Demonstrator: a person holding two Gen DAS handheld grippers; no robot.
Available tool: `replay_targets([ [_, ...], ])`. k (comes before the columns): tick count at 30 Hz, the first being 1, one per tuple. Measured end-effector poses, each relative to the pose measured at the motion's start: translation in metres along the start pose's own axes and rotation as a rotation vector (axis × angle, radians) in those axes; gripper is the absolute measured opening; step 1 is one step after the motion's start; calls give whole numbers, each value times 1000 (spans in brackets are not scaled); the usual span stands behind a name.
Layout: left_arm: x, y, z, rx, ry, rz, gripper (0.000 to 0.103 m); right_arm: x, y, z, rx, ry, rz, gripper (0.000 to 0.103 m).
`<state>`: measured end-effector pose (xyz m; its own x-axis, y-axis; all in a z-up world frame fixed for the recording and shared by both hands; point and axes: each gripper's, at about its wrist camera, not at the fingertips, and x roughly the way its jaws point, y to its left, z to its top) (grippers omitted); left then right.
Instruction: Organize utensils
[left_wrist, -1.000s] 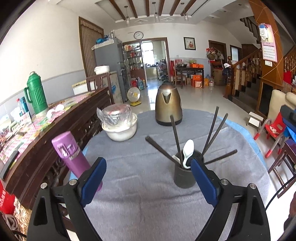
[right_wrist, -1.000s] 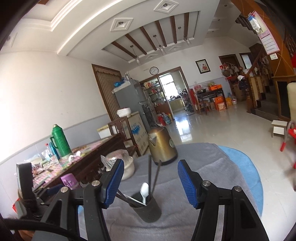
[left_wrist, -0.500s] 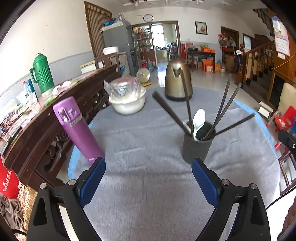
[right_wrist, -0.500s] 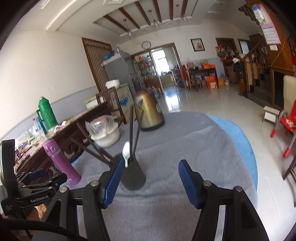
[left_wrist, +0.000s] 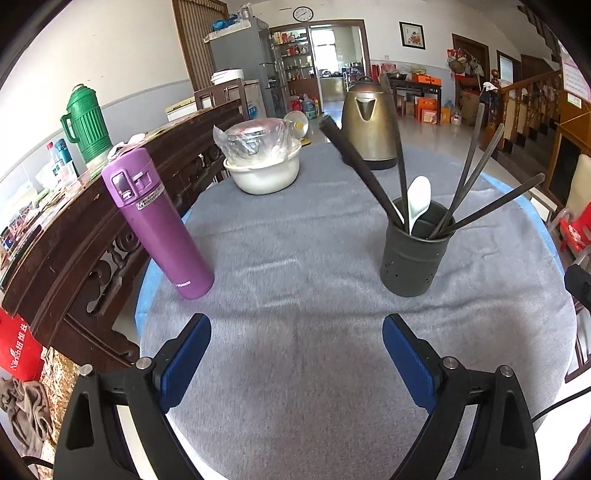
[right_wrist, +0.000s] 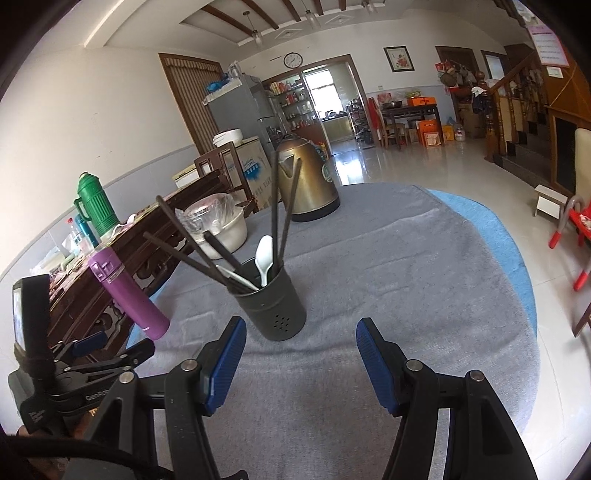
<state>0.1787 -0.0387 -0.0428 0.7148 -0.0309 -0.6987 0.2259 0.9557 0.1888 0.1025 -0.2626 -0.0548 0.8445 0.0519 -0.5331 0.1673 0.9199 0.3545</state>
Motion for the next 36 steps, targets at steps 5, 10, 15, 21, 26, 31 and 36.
replay_targets([
  [5, 2, 1, -2, -1, 5, 6, 94, 2, 9, -3, -13, 7, 4, 66],
  [10, 4, 1, -4, -10, 16, 6, 94, 6, 12, -5, -19, 19, -17, 66],
  [15, 6, 3, -5, -19, 24, 8, 94, 10, 14, -7, -34, 33, -55, 66],
  [21, 7, 5, -6, -30, 28, 16, 94, 13, 13, -8, -30, 48, -75, 66],
  [26, 6, 6, -6, -34, 28, 22, 94, 15, 11, -8, -29, 56, -82, 66],
  [31, 5, 6, -5, -45, 24, 33, 94, 15, 9, -8, -23, 62, -88, 66],
  [36, 6, 4, -5, -40, 37, 58, 94, 15, 6, -7, -19, 66, -95, 66],
])
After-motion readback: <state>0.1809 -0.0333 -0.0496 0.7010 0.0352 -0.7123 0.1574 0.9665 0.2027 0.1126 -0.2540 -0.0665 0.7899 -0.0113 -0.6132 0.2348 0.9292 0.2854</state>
